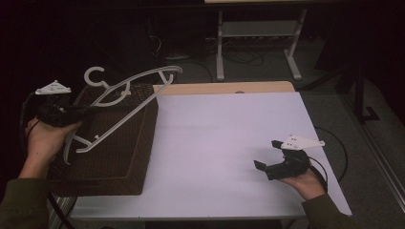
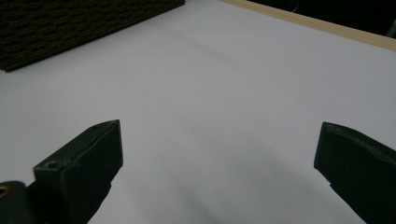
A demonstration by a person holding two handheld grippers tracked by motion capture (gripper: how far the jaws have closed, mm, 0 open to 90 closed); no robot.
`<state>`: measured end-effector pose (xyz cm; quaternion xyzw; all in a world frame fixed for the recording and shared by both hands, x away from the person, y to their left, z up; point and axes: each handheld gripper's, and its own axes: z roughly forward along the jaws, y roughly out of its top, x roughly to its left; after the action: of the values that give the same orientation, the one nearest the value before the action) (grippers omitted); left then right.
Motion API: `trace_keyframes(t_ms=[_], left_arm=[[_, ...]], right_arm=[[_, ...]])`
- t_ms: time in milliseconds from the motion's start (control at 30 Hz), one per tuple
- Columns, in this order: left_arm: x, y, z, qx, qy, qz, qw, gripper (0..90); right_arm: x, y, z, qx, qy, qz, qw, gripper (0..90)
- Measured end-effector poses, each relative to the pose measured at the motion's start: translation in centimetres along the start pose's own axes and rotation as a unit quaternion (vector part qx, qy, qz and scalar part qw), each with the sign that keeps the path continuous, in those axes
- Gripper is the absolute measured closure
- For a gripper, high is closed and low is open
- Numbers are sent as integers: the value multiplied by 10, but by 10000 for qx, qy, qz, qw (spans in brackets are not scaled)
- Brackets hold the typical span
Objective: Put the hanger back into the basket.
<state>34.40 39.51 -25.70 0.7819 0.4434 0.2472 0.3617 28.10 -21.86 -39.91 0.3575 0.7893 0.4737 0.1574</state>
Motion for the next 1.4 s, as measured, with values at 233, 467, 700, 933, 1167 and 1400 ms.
trace_keyframes(t_ms=[233,467,700,933,1167,1400], left_arm=[[21,-19,-9,81,162,-63,9998,822],[40,-37,-12,244,325,-125,9991,822],[54,-53,-11,433,453,-168,9979,822],[60,-60,-5,525,502,-247,9971,822],[66,-66,-1,676,585,-277,9956,822],[65,-70,9,802,530,-261,9950,820]], right_arm=[[-1,0,0,-5,-25,-7,10000,7],[-2,0,0,-14,-27,-15,10000,7],[-3,0,0,-19,-41,-13,10000,7],[-2,0,0,-17,-42,12,10000,7],[-3,0,-1,-21,-42,10,10000,7],[-3,1,-1,-36,-50,-7,10000,7]])
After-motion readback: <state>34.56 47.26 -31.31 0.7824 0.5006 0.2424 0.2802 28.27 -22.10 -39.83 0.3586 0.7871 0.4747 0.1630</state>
